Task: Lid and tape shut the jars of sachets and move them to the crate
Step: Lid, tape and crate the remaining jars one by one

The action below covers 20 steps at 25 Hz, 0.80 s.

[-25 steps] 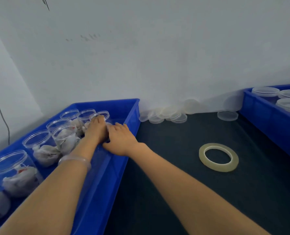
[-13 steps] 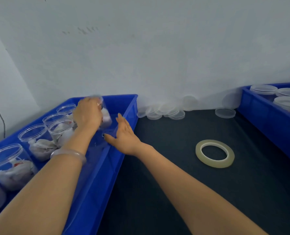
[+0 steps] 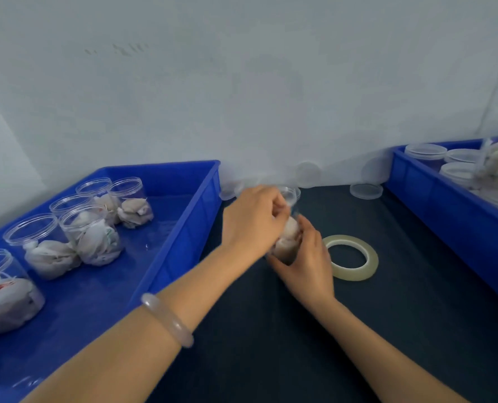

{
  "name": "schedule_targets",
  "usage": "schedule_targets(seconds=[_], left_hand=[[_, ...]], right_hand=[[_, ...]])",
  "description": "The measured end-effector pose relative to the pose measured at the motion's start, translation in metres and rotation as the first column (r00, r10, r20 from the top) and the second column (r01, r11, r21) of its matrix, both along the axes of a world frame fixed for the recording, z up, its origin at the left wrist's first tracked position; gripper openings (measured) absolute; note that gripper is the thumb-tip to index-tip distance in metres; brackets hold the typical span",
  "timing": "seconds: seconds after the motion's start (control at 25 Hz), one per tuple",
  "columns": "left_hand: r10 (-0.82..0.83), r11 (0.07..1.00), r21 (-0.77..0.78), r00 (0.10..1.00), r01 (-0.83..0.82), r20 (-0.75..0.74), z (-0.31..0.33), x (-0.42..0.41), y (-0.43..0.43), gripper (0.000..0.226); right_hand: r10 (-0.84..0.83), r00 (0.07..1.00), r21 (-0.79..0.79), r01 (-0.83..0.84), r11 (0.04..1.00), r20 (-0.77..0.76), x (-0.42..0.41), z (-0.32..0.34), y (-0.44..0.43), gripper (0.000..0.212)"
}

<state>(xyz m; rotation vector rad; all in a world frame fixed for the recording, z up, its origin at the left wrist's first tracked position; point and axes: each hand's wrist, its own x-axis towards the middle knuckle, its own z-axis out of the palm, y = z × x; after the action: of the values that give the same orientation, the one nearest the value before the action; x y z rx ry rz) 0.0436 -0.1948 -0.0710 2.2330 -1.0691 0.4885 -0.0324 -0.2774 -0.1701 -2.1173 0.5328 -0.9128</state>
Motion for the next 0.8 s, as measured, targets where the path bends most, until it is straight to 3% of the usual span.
schedule_targets(seconds=[0.08, 0.16, 0.24, 0.32, 0.4, 0.48, 0.64, 0.72, 0.8], left_hand=[[-0.028, 0.999, 0.036, 1.0, 0.028, -0.001, -0.019, -0.009, -0.009, 0.014], [-0.017, 1.0, 0.0, 1.0, 0.017, 0.0, -0.034, -0.013, -0.014, 0.017], [0.008, 0.983, -0.184, 0.998, -0.018, -0.055, -0.049, -0.013, -0.02, 0.028], [-0.056, 0.906, -0.422, 0.975, -0.04, -0.214, -0.066, -0.013, -0.027, 0.061], [-0.234, 0.828, -0.554, 0.845, -0.086, -0.48, -0.077, -0.013, -0.034, 0.078], [-0.328, 0.813, -0.574, 0.738, -0.097, -0.589, -0.086, -0.01, -0.041, 0.077], [-0.385, 0.797, -0.601, 0.712, -0.065, -0.587, -0.093, -0.001, -0.048, 0.08], [-0.387, 0.788, -0.613, 0.72, -0.066, -0.576, -0.093, -0.002, -0.05, 0.077], [-0.389, 0.781, -0.62, 0.719, -0.073, -0.575, -0.093, -0.004, -0.051, 0.077]], right_hand=[[0.029, 0.99, -0.034, -0.034, 0.999, -0.136, -0.012, -0.008, -0.02, 0.099], [0.073, 0.983, -0.032, -0.08, 0.996, -0.171, -0.017, -0.012, -0.03, 0.096], [0.128, 0.968, -0.035, -0.138, 0.99, -0.216, -0.018, -0.013, -0.037, 0.093], [0.219, 0.934, -0.002, -0.229, 0.973, -0.283, -0.016, -0.011, -0.049, 0.076], [0.306, 0.923, 0.108, -0.289, 0.951, -0.235, -0.011, -0.005, -0.065, 0.05], [0.294, 0.939, 0.163, -0.266, 0.95, -0.18, -0.002, 0.0, -0.081, 0.049], [0.214, 0.956, 0.132, -0.191, 0.973, -0.2, 0.033, 0.006, -0.106, 0.028], [0.202, 0.938, 0.019, -0.205, 0.979, -0.283, 0.056, 0.006, -0.117, 0.019], [0.175, 0.915, -0.089, -0.221, 0.971, -0.362, 0.077, 0.003, -0.127, 0.023]])
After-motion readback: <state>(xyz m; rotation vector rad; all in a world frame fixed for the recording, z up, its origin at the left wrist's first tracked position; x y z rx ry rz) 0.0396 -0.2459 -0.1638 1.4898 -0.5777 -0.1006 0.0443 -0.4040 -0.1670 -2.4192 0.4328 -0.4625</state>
